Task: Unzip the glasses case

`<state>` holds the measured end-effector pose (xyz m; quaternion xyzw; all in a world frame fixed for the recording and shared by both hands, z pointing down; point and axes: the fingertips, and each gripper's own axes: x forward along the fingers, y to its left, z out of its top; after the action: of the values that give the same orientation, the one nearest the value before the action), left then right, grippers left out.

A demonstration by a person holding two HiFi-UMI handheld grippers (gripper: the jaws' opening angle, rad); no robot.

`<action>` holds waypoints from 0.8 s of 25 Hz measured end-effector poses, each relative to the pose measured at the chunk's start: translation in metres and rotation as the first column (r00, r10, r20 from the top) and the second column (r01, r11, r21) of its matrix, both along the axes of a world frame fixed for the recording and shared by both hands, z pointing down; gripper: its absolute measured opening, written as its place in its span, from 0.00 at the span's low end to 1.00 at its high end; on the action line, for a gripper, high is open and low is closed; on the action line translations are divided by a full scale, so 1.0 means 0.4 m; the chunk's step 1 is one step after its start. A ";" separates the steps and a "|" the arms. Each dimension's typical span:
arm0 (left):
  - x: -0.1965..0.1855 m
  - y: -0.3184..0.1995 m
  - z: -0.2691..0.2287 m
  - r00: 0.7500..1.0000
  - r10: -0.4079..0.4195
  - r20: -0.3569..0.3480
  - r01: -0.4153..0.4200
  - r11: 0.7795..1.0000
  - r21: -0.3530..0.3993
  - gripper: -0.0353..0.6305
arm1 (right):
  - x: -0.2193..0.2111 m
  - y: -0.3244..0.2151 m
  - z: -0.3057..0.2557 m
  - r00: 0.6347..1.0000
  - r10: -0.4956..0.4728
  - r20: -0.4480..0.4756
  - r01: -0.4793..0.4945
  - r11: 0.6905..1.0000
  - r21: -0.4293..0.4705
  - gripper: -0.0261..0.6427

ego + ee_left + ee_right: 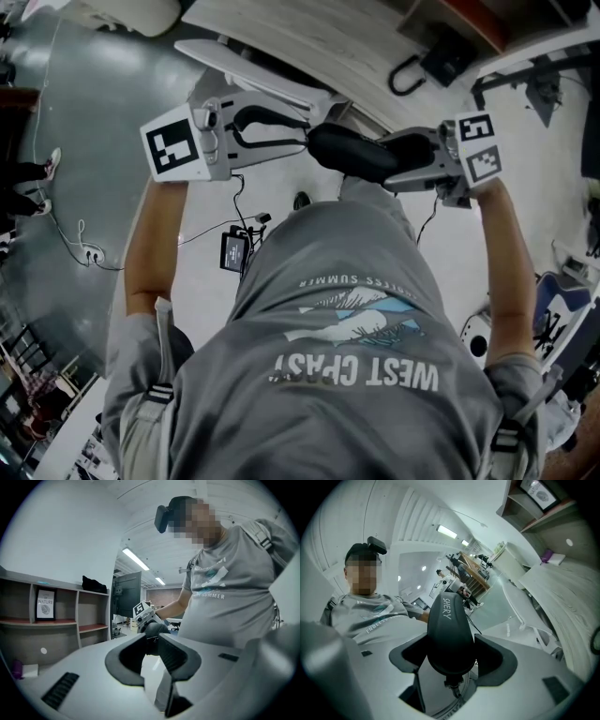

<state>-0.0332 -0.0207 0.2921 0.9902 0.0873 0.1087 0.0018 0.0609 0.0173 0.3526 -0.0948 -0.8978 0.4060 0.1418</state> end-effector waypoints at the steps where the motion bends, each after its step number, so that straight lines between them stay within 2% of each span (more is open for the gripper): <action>1: -0.001 -0.001 -0.003 1.000 -0.010 -0.006 0.010 1.000 0.004 0.17 | -0.002 0.001 -0.002 1.000 0.002 0.004 -0.002 1.000 -0.004 0.51; 5: -0.010 -0.002 -0.005 0.997 -0.074 -0.011 0.075 0.996 0.039 0.17 | -0.013 0.007 -0.003 0.999 0.027 0.018 -0.026 1.000 -0.014 0.51; 8: -0.016 -0.014 -0.002 0.987 -0.163 0.002 0.162 0.982 0.103 0.17 | -0.019 -0.001 -0.001 0.997 0.077 0.023 -0.077 0.997 -0.019 0.51; 11: -0.012 -0.042 -0.003 0.962 -0.273 0.011 0.267 0.948 0.173 0.17 | -0.019 -0.020 0.000 0.991 0.134 0.022 -0.133 0.991 -0.030 0.51; 15: -0.007 -0.073 -0.010 0.919 -0.395 -0.006 0.385 0.891 0.241 0.17 | -0.021 -0.039 -0.002 0.981 0.190 0.032 -0.188 0.980 -0.067 0.51; 18: -0.008 -0.085 -0.016 0.886 -0.463 -0.022 0.450 0.850 0.273 0.17 | -0.024 -0.048 -0.007 0.975 0.219 0.044 -0.213 0.971 -0.108 0.51; 20: -0.006 -0.086 -0.017 0.878 -0.478 -0.028 0.466 0.837 0.287 0.17 | -0.022 -0.050 -0.008 0.972 0.229 0.047 -0.221 0.966 -0.130 0.51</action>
<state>-0.0355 -0.0552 0.2854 0.9682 -0.1759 0.1382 -0.1122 0.0520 -0.0029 0.3494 -0.0133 -0.8797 0.4714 0.0608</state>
